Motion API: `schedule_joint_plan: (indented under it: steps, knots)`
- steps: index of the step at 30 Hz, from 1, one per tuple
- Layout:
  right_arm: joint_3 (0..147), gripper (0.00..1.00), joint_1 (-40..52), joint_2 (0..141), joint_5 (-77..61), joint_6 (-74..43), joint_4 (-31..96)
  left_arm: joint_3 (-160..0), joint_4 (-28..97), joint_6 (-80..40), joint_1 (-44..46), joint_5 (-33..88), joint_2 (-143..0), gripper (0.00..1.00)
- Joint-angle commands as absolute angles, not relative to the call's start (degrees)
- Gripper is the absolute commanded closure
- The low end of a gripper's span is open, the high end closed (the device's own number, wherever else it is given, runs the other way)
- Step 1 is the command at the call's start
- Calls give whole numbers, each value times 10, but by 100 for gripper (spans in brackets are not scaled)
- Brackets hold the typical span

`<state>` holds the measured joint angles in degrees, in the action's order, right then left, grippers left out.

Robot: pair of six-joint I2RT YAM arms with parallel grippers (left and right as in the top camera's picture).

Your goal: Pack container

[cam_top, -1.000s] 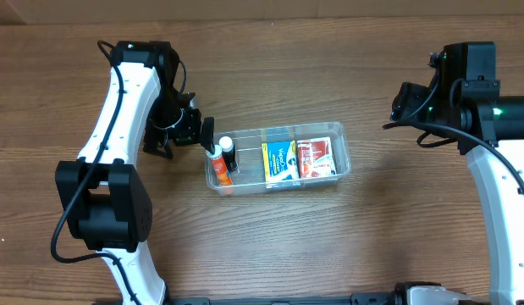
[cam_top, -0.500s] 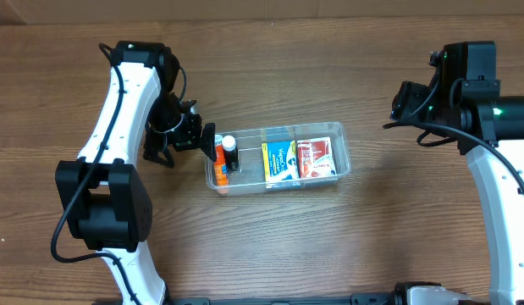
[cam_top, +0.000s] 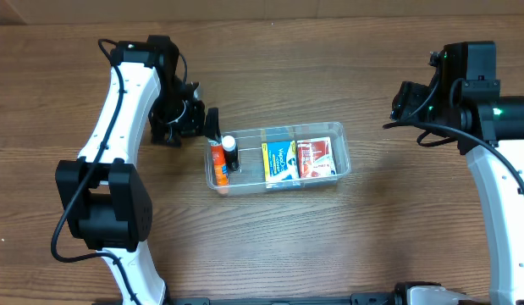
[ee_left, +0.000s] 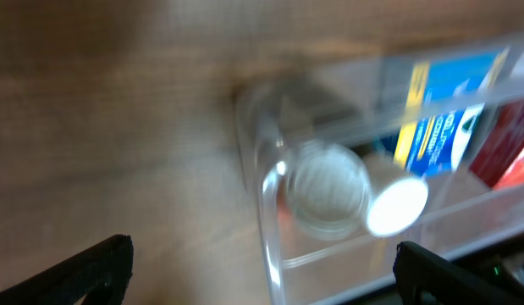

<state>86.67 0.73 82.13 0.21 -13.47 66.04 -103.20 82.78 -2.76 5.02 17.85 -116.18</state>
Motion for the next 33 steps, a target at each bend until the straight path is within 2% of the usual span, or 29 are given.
schedule_joint_plan:
  steps: [1,3,7,10,23,33]
  knots:
    - [874,32,5,821,-1,-135,658,-1030,787,-19,53,174,-1170,0]
    - [874,31,5,821,0,-133,656,-1030,776,-19,53,174,-1170,0]
    - [874,16,5,821,5,-119,639,-1033,750,-23,53,155,-1145,0]
    - [875,0,5,821,5,-105,604,-1034,724,-39,53,110,-1087,0]
    - [876,0,5,868,5,-19,514,-1034,673,-95,47,-21,-827,0]
    - [876,0,6,874,-2,-12,564,-1033,718,-90,45,-45,-829,0]
